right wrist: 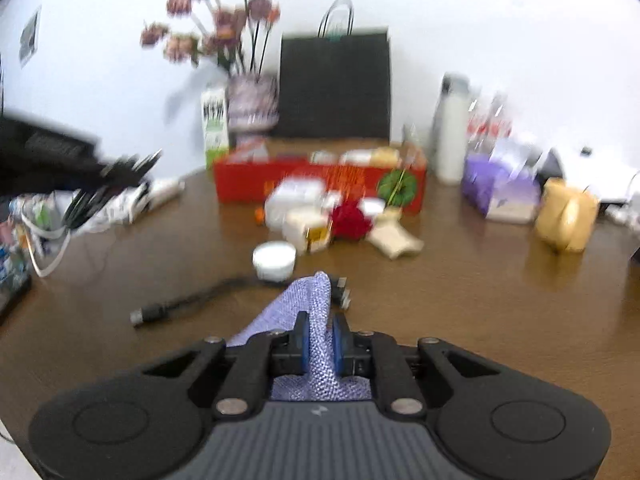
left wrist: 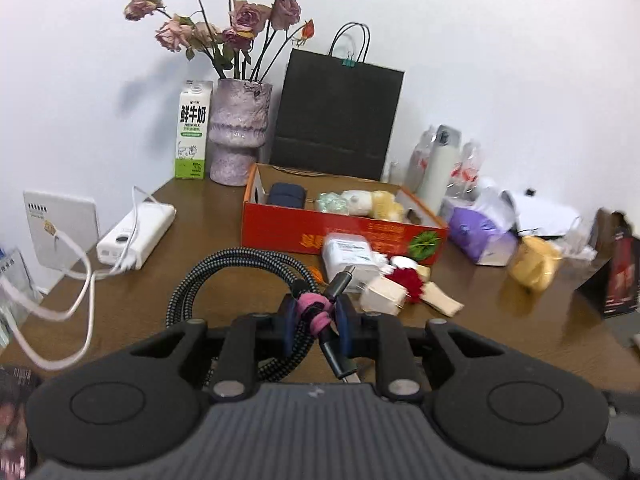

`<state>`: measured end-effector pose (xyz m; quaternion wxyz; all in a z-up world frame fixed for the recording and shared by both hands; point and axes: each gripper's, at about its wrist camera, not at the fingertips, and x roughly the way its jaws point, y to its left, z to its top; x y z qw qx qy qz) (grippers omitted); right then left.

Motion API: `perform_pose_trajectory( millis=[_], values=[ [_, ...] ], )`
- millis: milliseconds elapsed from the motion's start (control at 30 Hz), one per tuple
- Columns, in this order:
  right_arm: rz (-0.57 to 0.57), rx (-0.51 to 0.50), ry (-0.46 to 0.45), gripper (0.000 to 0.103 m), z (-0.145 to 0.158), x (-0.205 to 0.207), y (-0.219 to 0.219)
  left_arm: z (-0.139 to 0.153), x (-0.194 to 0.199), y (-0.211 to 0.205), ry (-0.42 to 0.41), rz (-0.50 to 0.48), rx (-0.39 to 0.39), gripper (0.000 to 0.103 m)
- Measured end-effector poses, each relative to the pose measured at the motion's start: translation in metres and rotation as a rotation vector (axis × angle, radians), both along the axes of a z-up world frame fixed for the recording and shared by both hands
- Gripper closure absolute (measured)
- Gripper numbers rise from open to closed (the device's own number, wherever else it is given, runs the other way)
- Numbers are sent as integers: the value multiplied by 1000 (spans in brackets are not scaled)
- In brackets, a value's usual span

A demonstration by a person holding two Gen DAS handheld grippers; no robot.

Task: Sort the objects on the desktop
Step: 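Grasp the black coiled cable with the left tool while the right tool grasps the purple pouch, then carry the cable and purple pouch into the box and open both tools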

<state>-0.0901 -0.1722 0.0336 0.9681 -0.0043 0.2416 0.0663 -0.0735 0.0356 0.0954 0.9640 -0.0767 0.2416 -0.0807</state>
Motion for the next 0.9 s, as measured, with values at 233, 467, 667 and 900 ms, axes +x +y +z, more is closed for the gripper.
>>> perform_pose_trajectory(
  millis=[233,467,667,900],
  values=[
    [-6,-8,-118,93,37,-28,-2,3,-22,-1,7,-25,-1,82],
    [2,-15,-147,93,68,13,-14,43,44,6,-12,-108,-48,82],
    [28,-60,-223,93,111,114,-8,73,175,-23,-44,-102,111,81],
    [237,-119,-39,93,123,302,14,36,342,-31,185,-131,93,81]
  ],
)
